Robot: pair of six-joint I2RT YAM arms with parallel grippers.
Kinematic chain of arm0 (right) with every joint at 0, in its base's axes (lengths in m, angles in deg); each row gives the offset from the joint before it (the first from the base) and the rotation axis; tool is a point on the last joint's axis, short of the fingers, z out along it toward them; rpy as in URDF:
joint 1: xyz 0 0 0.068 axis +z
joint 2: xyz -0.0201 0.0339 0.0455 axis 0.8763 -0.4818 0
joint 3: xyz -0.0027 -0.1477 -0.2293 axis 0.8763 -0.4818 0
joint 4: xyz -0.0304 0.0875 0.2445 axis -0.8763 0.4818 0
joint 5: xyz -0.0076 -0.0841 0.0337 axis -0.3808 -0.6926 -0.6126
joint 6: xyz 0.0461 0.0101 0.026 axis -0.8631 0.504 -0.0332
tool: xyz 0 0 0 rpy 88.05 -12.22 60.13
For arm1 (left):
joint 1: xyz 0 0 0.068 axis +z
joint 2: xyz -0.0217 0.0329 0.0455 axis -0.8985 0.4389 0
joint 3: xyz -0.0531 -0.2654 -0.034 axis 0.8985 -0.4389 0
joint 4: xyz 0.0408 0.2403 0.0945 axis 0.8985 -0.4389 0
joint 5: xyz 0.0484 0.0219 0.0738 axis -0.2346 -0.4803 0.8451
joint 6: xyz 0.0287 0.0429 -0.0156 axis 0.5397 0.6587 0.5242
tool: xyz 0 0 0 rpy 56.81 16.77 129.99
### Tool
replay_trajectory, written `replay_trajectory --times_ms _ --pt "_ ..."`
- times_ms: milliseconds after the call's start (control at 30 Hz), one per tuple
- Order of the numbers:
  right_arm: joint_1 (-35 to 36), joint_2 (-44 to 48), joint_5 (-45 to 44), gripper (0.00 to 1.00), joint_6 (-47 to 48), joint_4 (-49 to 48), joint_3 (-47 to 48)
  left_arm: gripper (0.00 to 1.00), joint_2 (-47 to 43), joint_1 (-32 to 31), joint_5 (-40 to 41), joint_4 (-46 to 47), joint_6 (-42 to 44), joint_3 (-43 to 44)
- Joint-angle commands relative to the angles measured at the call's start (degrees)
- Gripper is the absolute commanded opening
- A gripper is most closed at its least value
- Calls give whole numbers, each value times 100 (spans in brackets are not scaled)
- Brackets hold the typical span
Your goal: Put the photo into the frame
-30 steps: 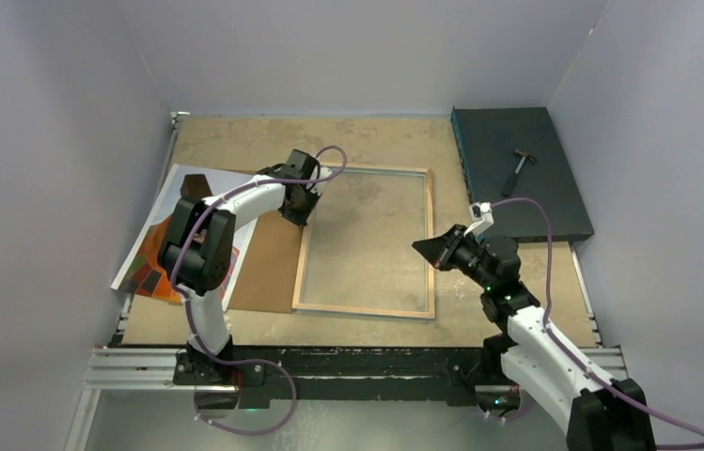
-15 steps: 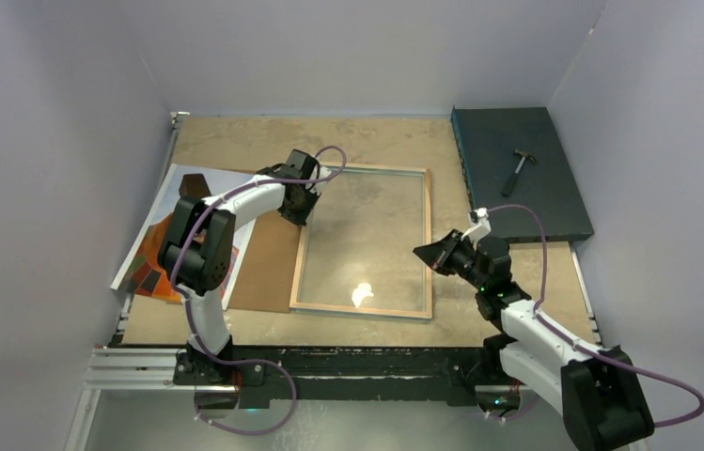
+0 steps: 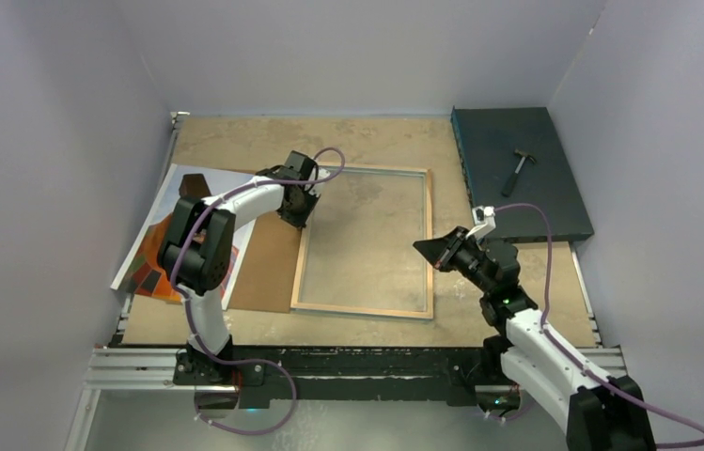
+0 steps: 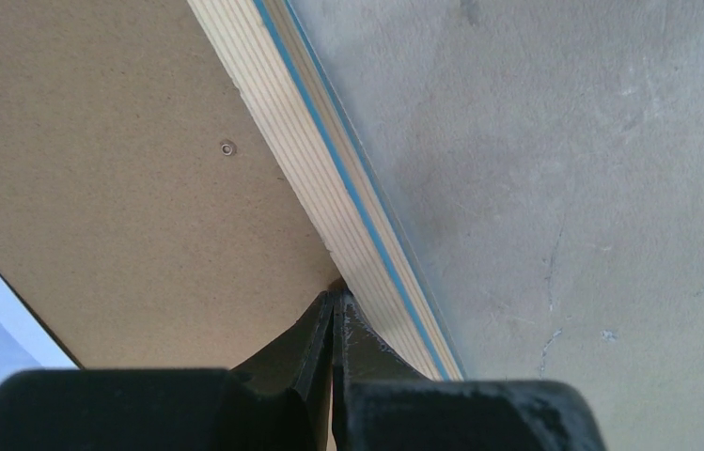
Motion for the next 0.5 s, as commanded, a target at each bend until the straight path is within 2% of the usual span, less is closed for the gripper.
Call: replay_trajectory --times_ms 0,333,467 --pt "24 -250 -61 0 47 -497 -2 0 -262 88 -468 142 -165 -124" --pt "24 -559 1 0 -84 -950 -1 0 -284 254 -610 116 -158 -114" --pt "31 -378 215 0 -115 -1014 5 0 -231 255 -610 132 -164 -116"
